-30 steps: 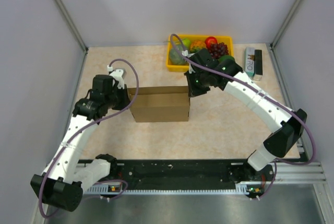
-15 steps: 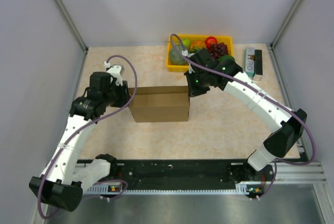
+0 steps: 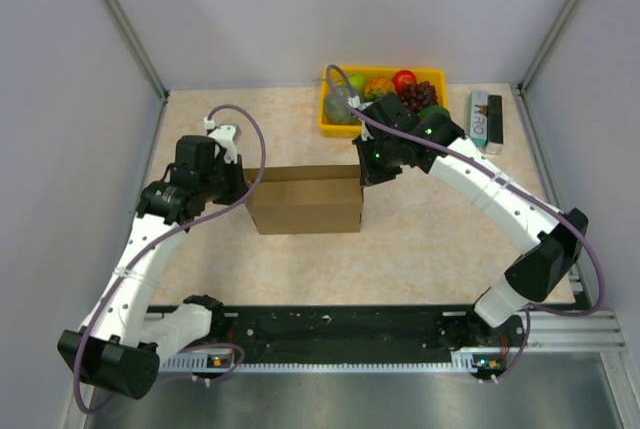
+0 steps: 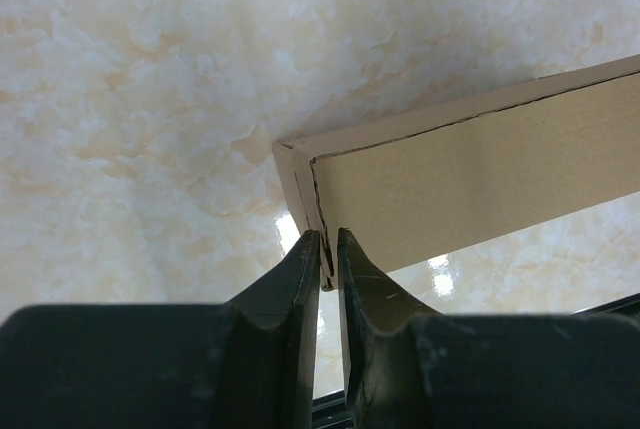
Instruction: Fold the paper box
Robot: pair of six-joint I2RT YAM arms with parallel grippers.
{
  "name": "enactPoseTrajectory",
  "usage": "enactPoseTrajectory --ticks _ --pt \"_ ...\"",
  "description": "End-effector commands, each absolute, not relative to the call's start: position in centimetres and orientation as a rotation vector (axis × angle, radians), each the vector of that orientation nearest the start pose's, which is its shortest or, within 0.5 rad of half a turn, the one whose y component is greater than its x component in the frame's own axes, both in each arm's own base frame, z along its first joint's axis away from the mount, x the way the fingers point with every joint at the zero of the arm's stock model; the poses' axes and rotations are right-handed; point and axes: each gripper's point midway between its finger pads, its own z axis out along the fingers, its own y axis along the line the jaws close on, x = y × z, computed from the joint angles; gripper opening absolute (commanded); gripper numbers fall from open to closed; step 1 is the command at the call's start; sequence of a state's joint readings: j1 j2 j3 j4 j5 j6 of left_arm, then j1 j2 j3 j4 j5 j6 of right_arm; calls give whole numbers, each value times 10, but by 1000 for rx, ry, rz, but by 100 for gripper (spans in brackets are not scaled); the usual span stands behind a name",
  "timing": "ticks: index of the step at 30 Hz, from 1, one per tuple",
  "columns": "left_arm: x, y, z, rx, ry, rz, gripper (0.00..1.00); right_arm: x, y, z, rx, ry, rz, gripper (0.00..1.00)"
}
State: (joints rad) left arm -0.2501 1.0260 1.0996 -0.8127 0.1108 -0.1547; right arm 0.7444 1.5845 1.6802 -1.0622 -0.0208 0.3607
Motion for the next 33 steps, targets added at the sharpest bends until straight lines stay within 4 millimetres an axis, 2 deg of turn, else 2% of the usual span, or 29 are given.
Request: enactPoseTrajectory --ticks 1,7,11,14,24,33 --pt "270 -98 228 185 2285 -343 16 255 273 238 -540 2528 488 0" --pt "269 -100 225 183 2294 -351 4 255 273 238 -537 2528 483 0" --pt "269 -104 228 180 2284 -382 0 255 273 238 -538 2529 482 0" --pt "270 -102 225 178 2287 -370 0 256 273 239 -536 2526 481 0" --pt "268 -116 219 131 2312 -475 0 255 275 238 -545 2527 482 0" --pt "263 -104 199 123 2346 -397 0 255 274 238 -544 2526 475 0"
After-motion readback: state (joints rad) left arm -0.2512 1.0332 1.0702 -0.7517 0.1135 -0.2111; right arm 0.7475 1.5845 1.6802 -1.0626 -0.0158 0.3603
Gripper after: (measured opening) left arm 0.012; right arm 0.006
